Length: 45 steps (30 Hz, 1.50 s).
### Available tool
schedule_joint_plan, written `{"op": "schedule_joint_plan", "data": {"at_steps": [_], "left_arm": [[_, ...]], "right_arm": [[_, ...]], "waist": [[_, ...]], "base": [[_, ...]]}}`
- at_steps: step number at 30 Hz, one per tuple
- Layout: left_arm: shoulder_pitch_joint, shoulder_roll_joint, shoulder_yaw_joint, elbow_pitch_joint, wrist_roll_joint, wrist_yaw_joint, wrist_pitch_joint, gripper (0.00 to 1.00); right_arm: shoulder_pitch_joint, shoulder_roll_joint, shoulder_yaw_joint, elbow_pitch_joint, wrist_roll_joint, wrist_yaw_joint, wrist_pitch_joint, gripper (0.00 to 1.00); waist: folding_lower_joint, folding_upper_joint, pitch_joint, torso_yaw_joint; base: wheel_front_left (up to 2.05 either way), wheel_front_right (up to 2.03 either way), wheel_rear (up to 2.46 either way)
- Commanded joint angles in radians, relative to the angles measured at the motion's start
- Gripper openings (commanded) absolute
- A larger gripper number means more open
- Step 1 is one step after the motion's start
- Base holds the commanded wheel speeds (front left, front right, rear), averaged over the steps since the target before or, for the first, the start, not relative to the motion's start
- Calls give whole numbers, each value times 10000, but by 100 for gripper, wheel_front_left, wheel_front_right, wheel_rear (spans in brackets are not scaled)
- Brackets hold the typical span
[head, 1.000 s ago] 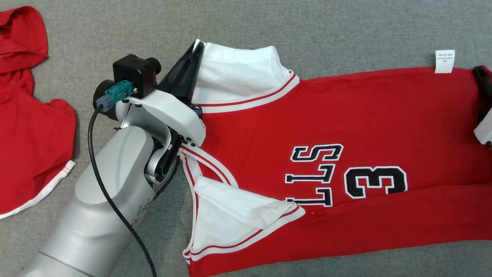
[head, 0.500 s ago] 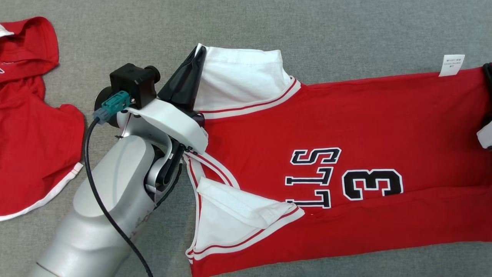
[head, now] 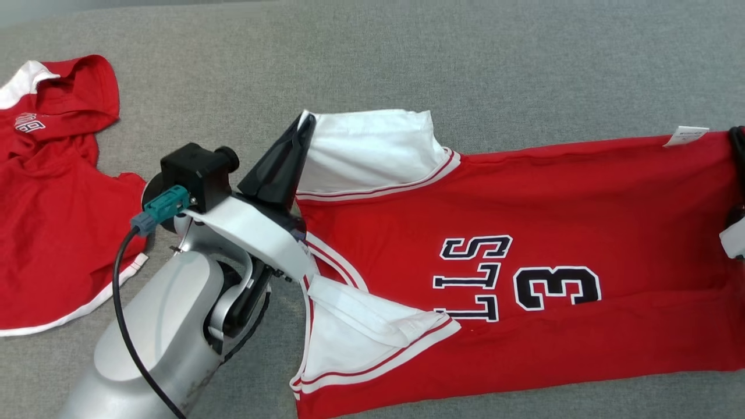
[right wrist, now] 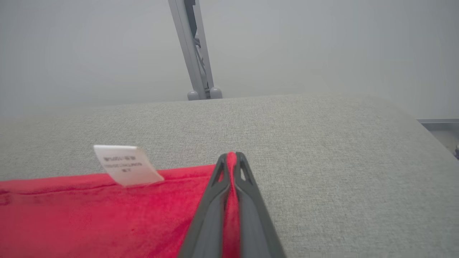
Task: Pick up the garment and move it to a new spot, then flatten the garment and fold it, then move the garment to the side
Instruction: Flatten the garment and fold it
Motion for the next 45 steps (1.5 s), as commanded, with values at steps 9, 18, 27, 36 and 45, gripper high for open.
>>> {"op": "schedule_joint_plan", "data": {"at_steps": [9, 18, 27, 36, 45], "left_arm": [[1169, 791, -457, -934, -1, -84, 491, 0], [2092, 1499, -820, -1857, -61, -109, 951, 0], [2643, 2037, -1121, -2520, -102, -94, 1471, 0], [3081, 2509, -1449, -2941, -227, -147, 2056, 0], [3259, 2741, -1689, -3143, -330, -269, 2430, 0]], "right_arm": [[1058, -103, -429, -103, -44, -3, -22, 0], [1748, -76, -509, -350, -189, -3, -22, 0], [2400, -255, 127, -710, 83, -3, -10, 0], [2606, -783, 915, -956, 800, -3, 228, 0], [2323, -1124, 1187, -787, 950, -3, 124, 0]], "waist": [[0, 0, -540, 39], [0, 0, -947, 80], [0, 0, -1217, 35], [0, 0, -1462, -137], [0, 0, -1521, -255]], "base": [[0, 0, 0], [0, 0, 0], [0, 0, 0], [0, 0, 0], [0, 0, 0]]}}
